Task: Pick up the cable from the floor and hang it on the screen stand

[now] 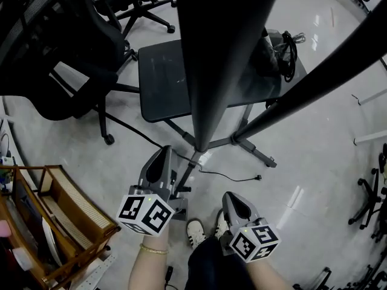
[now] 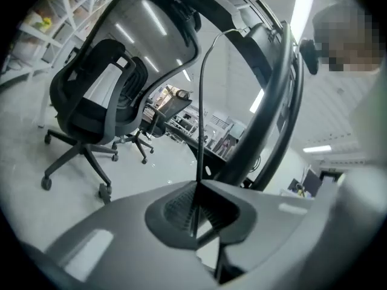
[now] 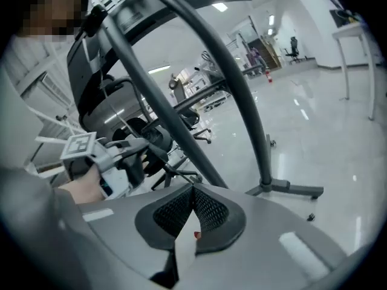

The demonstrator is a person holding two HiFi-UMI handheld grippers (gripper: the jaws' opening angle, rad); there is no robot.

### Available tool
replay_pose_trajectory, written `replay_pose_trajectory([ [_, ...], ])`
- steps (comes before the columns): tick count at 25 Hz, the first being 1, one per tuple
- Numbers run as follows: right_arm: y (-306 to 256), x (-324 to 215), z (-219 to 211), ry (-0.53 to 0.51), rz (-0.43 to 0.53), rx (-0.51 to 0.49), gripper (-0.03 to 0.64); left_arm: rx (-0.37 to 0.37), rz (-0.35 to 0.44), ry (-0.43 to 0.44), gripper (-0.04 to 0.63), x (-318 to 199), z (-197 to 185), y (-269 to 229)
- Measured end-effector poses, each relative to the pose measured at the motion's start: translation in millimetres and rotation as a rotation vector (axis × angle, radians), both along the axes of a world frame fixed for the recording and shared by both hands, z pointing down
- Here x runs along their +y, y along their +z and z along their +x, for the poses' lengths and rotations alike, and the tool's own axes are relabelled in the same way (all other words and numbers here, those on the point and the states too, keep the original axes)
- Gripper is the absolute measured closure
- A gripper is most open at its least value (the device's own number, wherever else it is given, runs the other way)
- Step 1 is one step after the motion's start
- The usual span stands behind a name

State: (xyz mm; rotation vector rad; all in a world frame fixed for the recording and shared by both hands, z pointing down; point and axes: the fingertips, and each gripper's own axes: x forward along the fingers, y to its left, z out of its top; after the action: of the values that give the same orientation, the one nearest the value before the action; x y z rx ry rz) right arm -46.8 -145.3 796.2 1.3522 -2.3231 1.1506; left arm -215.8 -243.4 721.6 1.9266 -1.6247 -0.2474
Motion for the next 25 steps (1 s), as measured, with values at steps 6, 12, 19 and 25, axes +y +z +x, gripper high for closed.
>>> replay_pose_trajectory([
  [6,56,-3,2,0.121,-0.078,-0.139,0.617,0.217,0.01,-0.04,0.581,49,16,-18],
  [12,105,29,-5,0.167,-0.243,-0.363,0.569,0.254,0.054,-0.096,0.583,53,0,-20],
  [19,182,27,-31,0.362,-0.429,-0.639,0.558,0.148,0.096,-0.045,0.584,41,-1,-7],
  [25,266,21,-54,0.668,-0.677,-0.97,0.528,0.117,0.166,0.036,0.584,30,6,-2],
])
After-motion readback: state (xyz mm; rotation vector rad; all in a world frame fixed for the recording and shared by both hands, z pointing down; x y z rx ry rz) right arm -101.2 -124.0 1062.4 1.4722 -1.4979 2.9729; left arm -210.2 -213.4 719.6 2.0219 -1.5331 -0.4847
